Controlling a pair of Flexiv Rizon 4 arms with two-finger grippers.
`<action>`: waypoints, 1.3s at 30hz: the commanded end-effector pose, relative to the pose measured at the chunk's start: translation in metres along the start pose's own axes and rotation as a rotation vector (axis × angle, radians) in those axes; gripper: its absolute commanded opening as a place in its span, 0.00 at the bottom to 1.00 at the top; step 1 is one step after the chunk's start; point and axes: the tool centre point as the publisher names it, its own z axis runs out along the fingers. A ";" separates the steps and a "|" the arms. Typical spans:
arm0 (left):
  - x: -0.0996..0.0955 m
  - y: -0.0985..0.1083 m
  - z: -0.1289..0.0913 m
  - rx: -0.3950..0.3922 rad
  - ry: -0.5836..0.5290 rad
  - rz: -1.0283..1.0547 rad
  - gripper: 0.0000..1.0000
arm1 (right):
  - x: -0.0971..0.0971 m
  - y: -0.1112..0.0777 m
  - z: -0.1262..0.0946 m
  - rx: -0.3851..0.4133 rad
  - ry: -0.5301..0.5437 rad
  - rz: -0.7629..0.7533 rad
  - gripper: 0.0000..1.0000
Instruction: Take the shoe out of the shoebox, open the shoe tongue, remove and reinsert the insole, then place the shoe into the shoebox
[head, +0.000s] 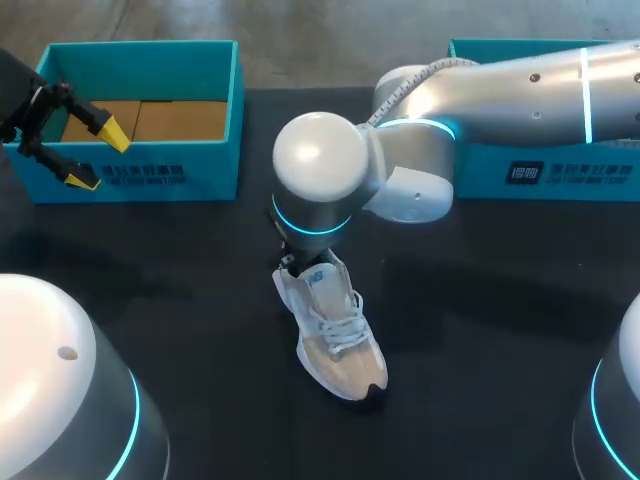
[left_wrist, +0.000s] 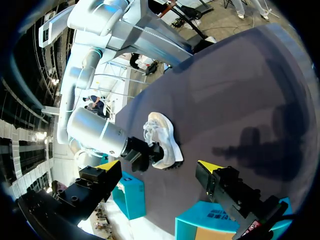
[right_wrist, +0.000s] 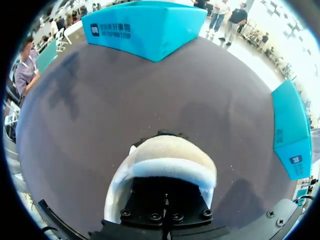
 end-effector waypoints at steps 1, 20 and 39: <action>0.000 -0.001 0.000 -0.001 0.002 0.000 1.00 | 0.005 -0.006 0.022 0.015 0.032 0.005 0.00; 0.000 -0.001 0.000 -0.001 0.002 0.000 1.00 | 0.013 -0.015 -0.036 -0.044 -0.076 0.020 0.26; 0.000 -0.001 0.000 -0.001 0.002 0.000 1.00 | 0.009 -0.007 -0.067 -0.076 -0.096 0.015 0.21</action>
